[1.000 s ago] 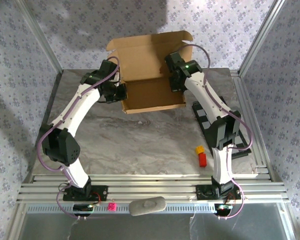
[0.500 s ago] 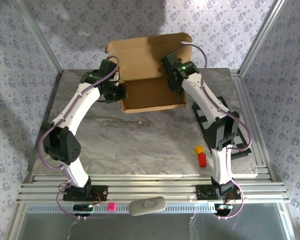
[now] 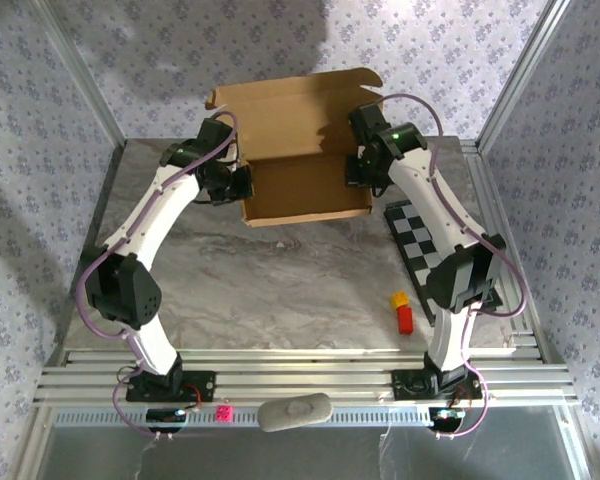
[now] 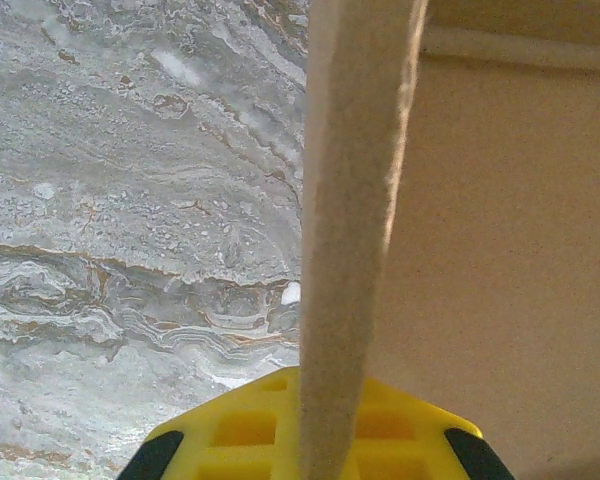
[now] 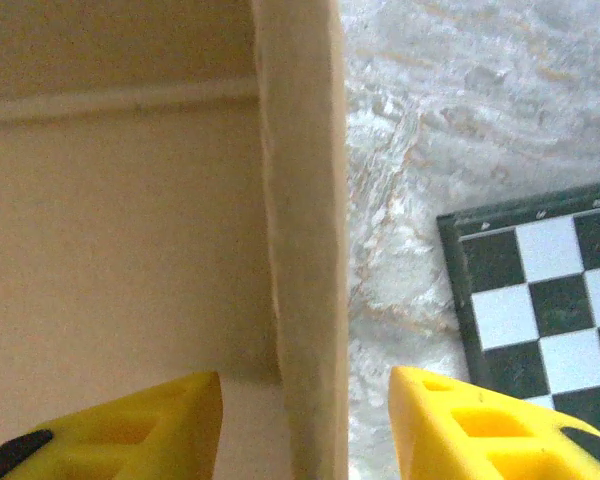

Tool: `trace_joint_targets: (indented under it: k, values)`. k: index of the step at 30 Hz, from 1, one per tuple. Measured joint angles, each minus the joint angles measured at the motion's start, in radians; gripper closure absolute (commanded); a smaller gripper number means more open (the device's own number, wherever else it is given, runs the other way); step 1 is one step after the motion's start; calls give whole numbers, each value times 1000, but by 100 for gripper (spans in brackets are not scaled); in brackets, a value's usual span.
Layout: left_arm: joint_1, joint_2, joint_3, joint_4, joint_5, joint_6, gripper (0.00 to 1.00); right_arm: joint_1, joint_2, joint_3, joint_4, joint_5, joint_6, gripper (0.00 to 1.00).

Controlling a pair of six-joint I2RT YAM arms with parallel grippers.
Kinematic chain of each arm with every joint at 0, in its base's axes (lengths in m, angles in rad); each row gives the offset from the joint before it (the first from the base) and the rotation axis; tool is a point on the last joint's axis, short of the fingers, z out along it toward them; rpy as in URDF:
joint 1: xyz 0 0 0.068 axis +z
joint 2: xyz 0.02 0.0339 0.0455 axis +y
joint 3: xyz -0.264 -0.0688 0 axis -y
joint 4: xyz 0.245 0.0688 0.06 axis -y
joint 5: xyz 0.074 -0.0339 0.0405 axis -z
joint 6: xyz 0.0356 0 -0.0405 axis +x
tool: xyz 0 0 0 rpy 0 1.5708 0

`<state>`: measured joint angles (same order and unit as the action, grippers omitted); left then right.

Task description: Fold the paper box

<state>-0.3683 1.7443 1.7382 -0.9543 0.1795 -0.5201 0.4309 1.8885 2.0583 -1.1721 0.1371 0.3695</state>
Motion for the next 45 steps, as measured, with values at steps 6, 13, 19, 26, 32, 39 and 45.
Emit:
trace_joint_targets:
  k: [6, 13, 19, 26, 32, 39, 45]
  values:
    - [0, 1, 2, 0, 0, 0, 100, 11, 0, -1, -19, 31, -3, 64]
    - [3, 10, 18, -10, -1, 1, 100, 61, -3, -37, -43, 162, -41, 100]
    - [2, 13, 22, -14, 4, 9, 100, 98, -9, -42, -34, 243, -65, 45]
    - [8, 33, 26, -16, 12, 51, 100, 92, -174, -172, 147, 91, -164, 43]
    - [30, 44, 15, -22, 21, 94, 100, 43, -459, -406, 417, -106, -291, 41]
    - [55, 44, 5, -43, 46, 146, 100, -252, -674, -769, 871, -370, -384, 27]
    - [54, 44, 5, -54, 60, 180, 100, -335, -549, -800, 990, -601, -515, 25]
